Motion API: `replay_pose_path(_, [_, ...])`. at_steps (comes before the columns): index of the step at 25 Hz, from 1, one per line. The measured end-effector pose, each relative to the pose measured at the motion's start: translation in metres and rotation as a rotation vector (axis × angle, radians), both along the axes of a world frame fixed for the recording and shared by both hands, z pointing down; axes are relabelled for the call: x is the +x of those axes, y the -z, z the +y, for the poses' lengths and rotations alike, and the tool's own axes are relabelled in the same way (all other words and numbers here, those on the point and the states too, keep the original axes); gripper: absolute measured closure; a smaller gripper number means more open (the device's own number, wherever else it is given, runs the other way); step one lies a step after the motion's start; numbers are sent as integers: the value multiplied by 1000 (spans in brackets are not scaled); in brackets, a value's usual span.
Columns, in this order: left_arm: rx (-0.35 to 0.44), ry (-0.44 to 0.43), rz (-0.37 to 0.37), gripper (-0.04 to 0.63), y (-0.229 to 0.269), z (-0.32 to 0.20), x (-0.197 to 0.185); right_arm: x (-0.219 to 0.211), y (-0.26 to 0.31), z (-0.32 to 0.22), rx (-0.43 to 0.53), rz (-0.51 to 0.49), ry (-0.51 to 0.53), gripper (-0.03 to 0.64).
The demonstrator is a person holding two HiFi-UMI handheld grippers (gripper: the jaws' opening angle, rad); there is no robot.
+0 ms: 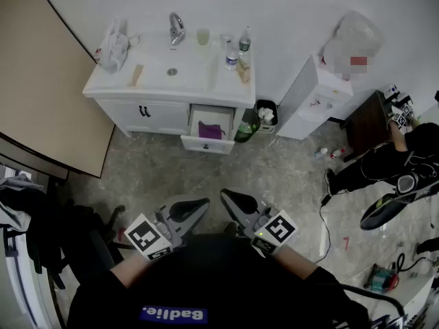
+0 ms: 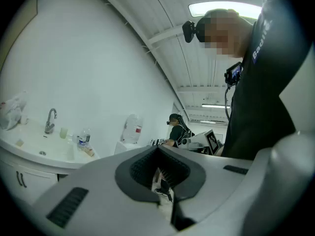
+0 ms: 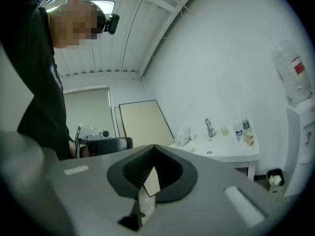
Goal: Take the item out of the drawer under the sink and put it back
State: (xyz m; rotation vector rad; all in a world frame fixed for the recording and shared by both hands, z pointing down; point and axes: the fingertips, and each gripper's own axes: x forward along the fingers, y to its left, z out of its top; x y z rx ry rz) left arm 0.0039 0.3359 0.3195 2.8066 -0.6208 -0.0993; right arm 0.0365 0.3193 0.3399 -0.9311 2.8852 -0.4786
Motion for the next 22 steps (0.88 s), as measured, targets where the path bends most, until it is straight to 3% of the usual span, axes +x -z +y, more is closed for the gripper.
replay_pose_path(22, [34, 34, -13, 606, 10, 0, 23, 27, 7, -6, 9, -42, 26, 621])
